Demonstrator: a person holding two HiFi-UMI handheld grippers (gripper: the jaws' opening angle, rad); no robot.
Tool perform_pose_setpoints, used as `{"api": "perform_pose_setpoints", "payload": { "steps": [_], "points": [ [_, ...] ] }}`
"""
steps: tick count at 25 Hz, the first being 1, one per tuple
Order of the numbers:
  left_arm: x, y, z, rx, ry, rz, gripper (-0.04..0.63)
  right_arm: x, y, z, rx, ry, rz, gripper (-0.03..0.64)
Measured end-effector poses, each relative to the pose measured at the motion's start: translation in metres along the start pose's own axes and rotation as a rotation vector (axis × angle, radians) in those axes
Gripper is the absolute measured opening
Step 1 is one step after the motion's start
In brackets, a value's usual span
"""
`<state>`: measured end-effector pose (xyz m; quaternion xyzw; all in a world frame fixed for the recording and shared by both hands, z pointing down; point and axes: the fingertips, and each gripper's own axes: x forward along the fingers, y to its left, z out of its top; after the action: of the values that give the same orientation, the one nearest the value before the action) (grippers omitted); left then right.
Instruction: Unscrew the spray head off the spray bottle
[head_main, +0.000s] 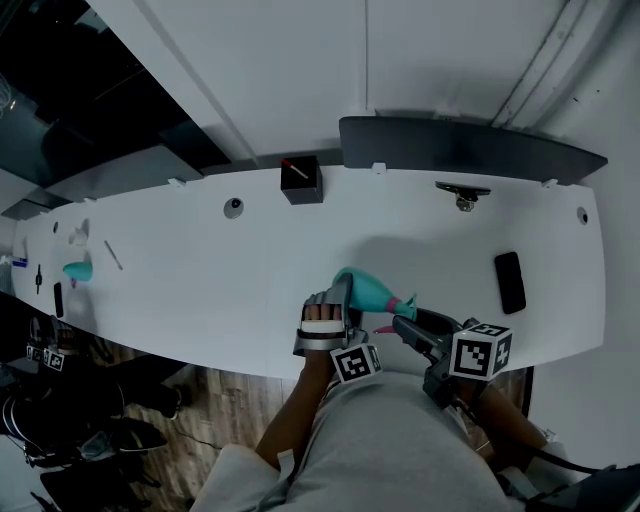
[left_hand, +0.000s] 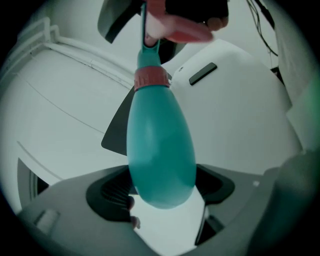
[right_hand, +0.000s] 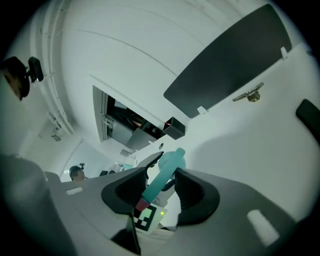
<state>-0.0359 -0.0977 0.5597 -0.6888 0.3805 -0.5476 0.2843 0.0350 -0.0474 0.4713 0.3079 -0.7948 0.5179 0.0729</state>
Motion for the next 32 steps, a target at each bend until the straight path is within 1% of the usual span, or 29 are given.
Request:
{"api": "perform_pose_setpoints", "payload": {
  "steps": [1,2,3,4,5,7,9,10,11,12,13,14,16,18,19,20,21,22,23,24,25,26,27,28,29,30,31,32],
  "points": [
    [-0.001,-0.002,0.001,-0.007,-0.004,-0.013,0.388,-0.002,-0.003,0.001,-0.072,0.021,-0.019,0.174],
    [-0.002,-0.003,0.002,-0.019,-0.010,-0.027,0.388,-0.004,-0.006,0.002,-0.173,0.047,-0.050,0.149],
    [-0.003,-0.005,0.003,-0.034,-0.018,-0.038,0.388,-0.006,-0.009,0.003,-0.295,0.078,-0.087,0.103],
    [-0.004,-0.006,0.005,-0.048,-0.028,-0.047,0.388,-0.007,-0.010,0.004,-0.428,0.116,-0.120,0.077],
    [-0.005,-0.008,0.006,-0.062,-0.036,-0.058,0.388,-0.009,-0.010,0.003,-0.565,0.159,-0.147,0.077],
    [-0.006,-0.013,0.008,-0.093,-0.049,-0.085,0.388,-0.010,-0.007,0.001,-0.860,0.242,-0.186,0.076],
    [-0.007,-0.018,0.011,-0.122,-0.063,-0.110,0.388,-0.010,-0.001,-0.004,-1.218,0.322,-0.210,0.075],
    [-0.007,-0.020,0.012,-0.127,-0.069,-0.117,0.388,-0.010,0.000,-0.007,-1.407,0.364,-0.222,0.075],
    [-0.008,-0.021,0.013,-0.127,-0.074,-0.122,0.388,-0.011,0.000,-0.011,-1.572,0.403,-0.232,0.074],
    [-0.008,-0.023,0.013,-0.127,-0.078,-0.125,0.388,-0.012,-0.001,-0.013,-1.692,0.433,-0.236,0.074],
    [-0.009,-0.023,0.014,-0.128,-0.080,-0.127,0.388,-0.013,0.000,-0.014,-1.757,0.450,-0.234,0.072],
    [-0.009,-0.023,0.015,-0.133,-0.082,-0.127,0.388,-0.013,0.000,-0.014,-1.775,0.453,-0.228,0.072],
    [-0.009,-0.021,0.016,-0.155,-0.087,-0.122,0.388,-0.013,0.003,-0.010,-1.761,0.434,-0.223,0.072],
    [-0.009,-0.018,0.015,-0.199,-0.093,-0.122,0.388,-0.010,0.006,-0.004,-1.753,0.381,-0.246,0.082],
    [-0.009,-0.017,0.015,-0.230,-0.097,-0.122,0.388,-0.009,0.008,-0.001,-1.740,0.340,-0.259,0.097],
    [-0.008,-0.015,0.015,-0.263,-0.099,-0.120,0.387,-0.009,0.010,0.002,-1.706,0.294,-0.262,0.139],
    [-0.008,-0.012,0.015,-0.291,-0.099,-0.114,0.387,-0.011,0.013,0.004,-1.643,0.244,-0.254,0.213],
    [-0.008,-0.009,0.014,-0.307,-0.095,-0.100,0.387,-0.014,0.018,0.007,-1.550,0.187,-0.237,0.265],
    [-0.007,-0.005,0.012,-0.308,-0.089,-0.081,0.387,-0.020,0.024,0.013,-1.427,0.116,-0.217,0.279],
    [-0.006,-0.002,0.010,-0.299,-0.079,-0.058,0.387,-0.028,0.031,0.021,-1.272,0.036,-0.193,0.282],
    [-0.005,0.002,0.007,-0.287,-0.068,-0.036,0.387,-0.037,0.038,0.029,-1.092,-0.043,-0.161,0.282],
    [-0.004,0.005,0.005,-0.276,-0.056,-0.016,0.387,-0.046,0.044,0.035,-0.898,-0.103,-0.122,0.282],
    [-0.002,0.008,0.002,-0.269,-0.045,0.000,0.387,-0.054,0.047,0.038,-0.699,-0.135,-0.072,0.282],
    [-0.001,0.011,-0.001,-0.264,-0.034,0.014,0.387,-0.060,0.050,0.037,-0.494,-0.144,-0.004,0.270],
    [0.000,0.013,-0.003,-0.258,-0.026,0.029,0.387,-0.061,0.054,0.034,-0.283,-0.143,0.081,0.242],
    [0.001,0.016,-0.005,-0.251,-0.021,0.044,0.387,-0.059,0.055,0.031,-0.079,-0.139,0.166,0.229],
    [0.001,0.018,-0.005,-0.241,-0.022,0.060,0.387,-0.053,0.053,0.029,0.101,-0.137,0.226,0.229],
    [0.000,0.020,-0.003,-0.228,-0.027,0.078,0.387,-0.046,0.046,0.027,0.244,-0.140,0.245,0.229]
  ]
}}
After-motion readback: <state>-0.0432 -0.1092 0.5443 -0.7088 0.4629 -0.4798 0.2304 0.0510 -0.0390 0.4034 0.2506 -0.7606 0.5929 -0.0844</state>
